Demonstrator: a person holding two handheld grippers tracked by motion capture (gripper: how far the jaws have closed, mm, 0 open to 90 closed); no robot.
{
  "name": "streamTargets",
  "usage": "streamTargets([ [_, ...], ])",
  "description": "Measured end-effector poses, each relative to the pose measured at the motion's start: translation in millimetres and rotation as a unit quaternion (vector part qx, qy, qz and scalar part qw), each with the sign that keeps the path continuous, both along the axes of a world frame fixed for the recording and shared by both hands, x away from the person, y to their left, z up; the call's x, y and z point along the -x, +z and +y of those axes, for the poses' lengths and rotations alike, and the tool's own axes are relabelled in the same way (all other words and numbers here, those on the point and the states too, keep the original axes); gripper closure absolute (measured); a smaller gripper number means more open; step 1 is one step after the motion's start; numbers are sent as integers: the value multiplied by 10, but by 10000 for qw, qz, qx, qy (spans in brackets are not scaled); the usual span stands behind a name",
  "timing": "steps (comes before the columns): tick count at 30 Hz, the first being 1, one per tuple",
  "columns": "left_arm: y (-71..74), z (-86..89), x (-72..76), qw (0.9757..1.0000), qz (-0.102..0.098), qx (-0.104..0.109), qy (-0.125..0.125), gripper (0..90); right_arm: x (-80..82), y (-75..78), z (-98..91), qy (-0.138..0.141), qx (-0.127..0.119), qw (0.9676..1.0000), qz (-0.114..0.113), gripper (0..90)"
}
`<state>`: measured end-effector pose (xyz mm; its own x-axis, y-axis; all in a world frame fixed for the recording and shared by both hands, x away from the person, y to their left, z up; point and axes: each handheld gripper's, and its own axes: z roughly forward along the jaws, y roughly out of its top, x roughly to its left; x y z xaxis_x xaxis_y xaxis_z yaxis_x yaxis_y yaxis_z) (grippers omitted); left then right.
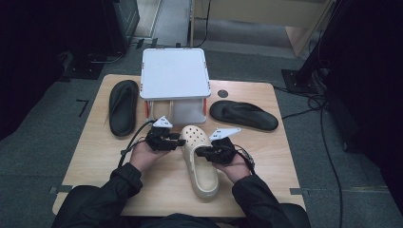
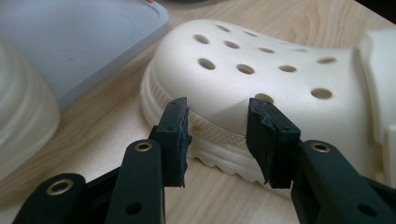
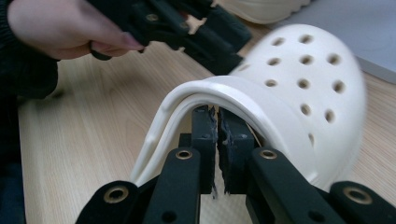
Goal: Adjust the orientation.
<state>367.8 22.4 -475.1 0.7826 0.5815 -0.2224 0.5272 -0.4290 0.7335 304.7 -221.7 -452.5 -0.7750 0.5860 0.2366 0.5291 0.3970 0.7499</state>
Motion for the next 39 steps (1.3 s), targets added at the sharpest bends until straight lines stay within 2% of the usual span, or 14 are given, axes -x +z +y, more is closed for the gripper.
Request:
streamTargets([
  [5,-9,-4,-64,10000,-36,57,-11,585,14,-14,91,108,-34,9999,-47,840],
  [11,-4,-2,-101,9999,-46,117,6,579,33,35,56,178,-141,9997,-4,812],
  [16,62,40,-124,9998,-29,211,-26,566,73,176,-18,198,-340,9990,-189,780],
  [19,104,77,-128,9997,-8,242,-59,562,69,231,-75,172,-375,9986,-323,755],
  [21,138,102,-127,9997,23,247,-62,552,63,260,-121,147,-354,9983,-428,714],
  [23,173,129,-125,9996,36,259,-56,536,56,270,-151,128,-366,9981,-486,627],
  [25,221,160,-119,9996,-6,262,-79,523,31,241,-165,121,-255,9980,-573,581],
  [29,283,228,-108,9993,-36,364,-69,510,-11,129,-152,87,-31,9987,-508,518],
  [33,354,290,-99,9993,-27,360,-37,500,-59,29,-124,59,171,9988,-452,505],
  [36,455,341,-85,9992,-150,366,-55,491,-71,-19,-91,24,334,9981,-524,504],
  [39,510,386,-89,9990,-176,413,-44,489,-82,-30,-87,-61,311,9978,-577,541],
])
